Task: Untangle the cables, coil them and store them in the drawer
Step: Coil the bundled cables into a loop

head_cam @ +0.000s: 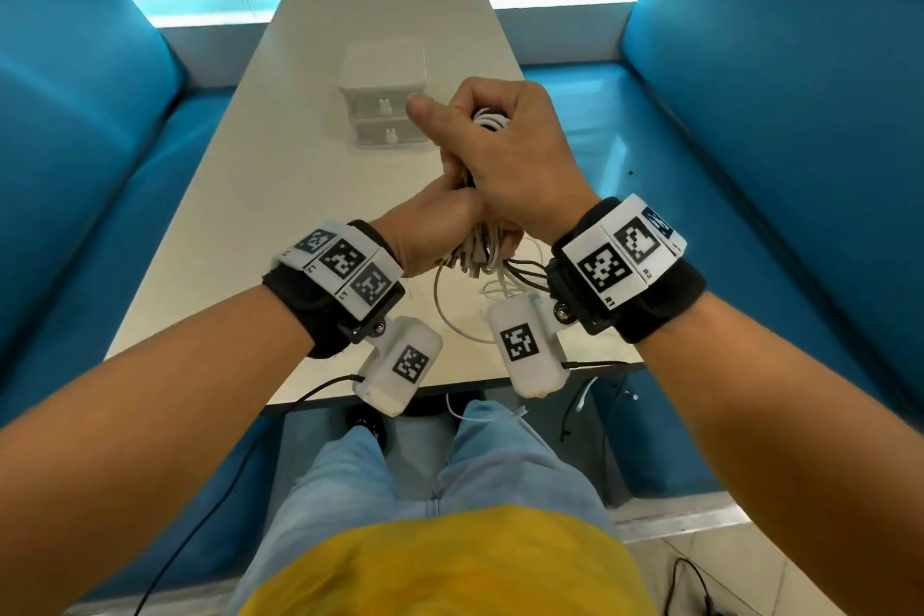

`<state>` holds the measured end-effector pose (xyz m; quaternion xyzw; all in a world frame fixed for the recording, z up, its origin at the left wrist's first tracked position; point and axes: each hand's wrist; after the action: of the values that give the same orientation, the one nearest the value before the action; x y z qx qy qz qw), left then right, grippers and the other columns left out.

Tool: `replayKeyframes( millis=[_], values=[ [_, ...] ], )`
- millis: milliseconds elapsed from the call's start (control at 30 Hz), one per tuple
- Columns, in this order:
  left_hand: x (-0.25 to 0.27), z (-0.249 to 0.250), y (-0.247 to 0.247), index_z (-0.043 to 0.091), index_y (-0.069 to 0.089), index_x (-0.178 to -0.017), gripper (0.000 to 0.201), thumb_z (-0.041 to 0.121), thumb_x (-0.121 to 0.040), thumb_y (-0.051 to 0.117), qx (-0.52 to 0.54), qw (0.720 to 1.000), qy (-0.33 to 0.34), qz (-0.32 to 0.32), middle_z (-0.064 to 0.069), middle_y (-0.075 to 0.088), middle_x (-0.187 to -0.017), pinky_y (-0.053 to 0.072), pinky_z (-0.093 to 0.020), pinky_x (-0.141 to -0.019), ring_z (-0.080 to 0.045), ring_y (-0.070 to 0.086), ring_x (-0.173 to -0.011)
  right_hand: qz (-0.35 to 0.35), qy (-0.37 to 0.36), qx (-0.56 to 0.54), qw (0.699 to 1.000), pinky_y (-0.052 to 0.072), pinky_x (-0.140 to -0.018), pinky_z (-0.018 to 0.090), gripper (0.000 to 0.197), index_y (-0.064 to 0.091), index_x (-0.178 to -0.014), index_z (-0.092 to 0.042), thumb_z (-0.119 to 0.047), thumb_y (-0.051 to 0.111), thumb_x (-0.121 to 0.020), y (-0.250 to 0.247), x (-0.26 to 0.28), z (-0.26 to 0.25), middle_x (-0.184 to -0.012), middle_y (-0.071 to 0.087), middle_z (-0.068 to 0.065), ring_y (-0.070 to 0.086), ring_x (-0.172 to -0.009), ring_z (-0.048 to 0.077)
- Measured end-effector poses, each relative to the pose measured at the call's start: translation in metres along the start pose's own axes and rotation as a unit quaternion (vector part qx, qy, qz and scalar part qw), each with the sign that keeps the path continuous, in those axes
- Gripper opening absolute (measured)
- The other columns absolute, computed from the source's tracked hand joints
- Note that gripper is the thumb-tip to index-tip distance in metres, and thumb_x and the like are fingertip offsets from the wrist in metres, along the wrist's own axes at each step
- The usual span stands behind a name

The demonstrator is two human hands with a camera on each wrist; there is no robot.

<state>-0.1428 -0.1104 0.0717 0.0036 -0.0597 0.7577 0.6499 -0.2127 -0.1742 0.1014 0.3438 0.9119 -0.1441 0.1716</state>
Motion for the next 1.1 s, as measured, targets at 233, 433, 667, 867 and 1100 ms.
replayKeyframes(
  millis=[233, 433, 667, 867, 1100],
  values=[
    [0.001, 0.001, -0.011, 0.009, 0.051, -0.06, 0.035, 0.01, -0.094, 0.044, 0.117, 0.989, -0.045, 0.079, -0.005, 0.048, -0.05, 0.045, -0.031, -0.061, -0.019, 0.047, -0.049, -0.066, 0.078, 0.088, 0.991, 0.044, -0.078, 0.014, 0.049, 0.044, -0.126, -0.022, -0.047, 0.061, -0.088, -0.023, -0.003, 0.003, -0.118, 0.056, 0.003, 0.057, -0.103, 0.005],
    [-0.013, 0.013, -0.023, 0.017, 0.047, -0.054, 0.043, 0.028, -0.094, 0.055, 0.269, 0.928, -0.035, 0.257, -0.002, 0.051, -0.053, 0.042, -0.029, -0.059, -0.018, 0.049, -0.052, -0.223, 0.141, 0.125, 0.957, 0.04, -0.099, 0.016, 0.123, 0.001, -0.15, -0.027, -0.027, 0.088, -0.064, -0.02, 0.031, 0.042, -0.139, 0.04, -0.007, 0.048, -0.12, 0.007],
    [-0.012, 0.015, -0.023, 0.014, 0.049, -0.066, 0.036, 0.032, -0.096, 0.054, 0.357, 0.883, -0.019, 0.305, -0.002, 0.059, -0.055, 0.053, -0.037, -0.081, -0.018, 0.062, -0.054, -0.148, 0.154, 0.221, 0.952, 0.056, -0.076, 0.037, 0.056, 0.04, -0.131, -0.025, -0.011, 0.062, -0.082, -0.013, 0.018, 0.064, -0.088, 0.068, 0.002, 0.066, -0.076, 0.014],
    [-0.009, 0.012, -0.036, 0.013, 0.048, -0.068, 0.031, 0.028, -0.094, 0.057, 0.249, 0.895, -0.037, 0.368, 0.0, 0.051, -0.046, 0.053, -0.033, -0.062, -0.017, 0.051, -0.039, -0.248, 0.143, 0.28, 0.916, 0.037, -0.049, 0.014, 0.015, 0.061, -0.102, -0.017, -0.025, 0.049, -0.098, -0.02, 0.015, 0.051, -0.065, 0.056, -0.008, 0.047, -0.045, -0.003],
    [-0.005, 0.007, -0.044, 0.012, 0.05, -0.074, 0.025, 0.029, -0.092, 0.051, -0.044, 0.91, -0.064, 0.408, -0.001, 0.058, -0.044, 0.034, -0.017, -0.04, -0.019, 0.054, -0.04, -0.299, 0.134, 0.388, 0.861, 0.038, -0.062, 0.023, 0.011, 0.063, -0.09, -0.026, -0.036, 0.063, -0.089, -0.024, 0.01, 0.045, -0.079, 0.059, -0.01, 0.054, -0.073, 0.01]
  ],
)
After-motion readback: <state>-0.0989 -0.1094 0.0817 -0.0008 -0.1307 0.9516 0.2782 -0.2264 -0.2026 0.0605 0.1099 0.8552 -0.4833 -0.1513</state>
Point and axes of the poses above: each hand's wrist, its own x-axis away from the middle knuckle, its own y-axis out of the palm, z = x × y
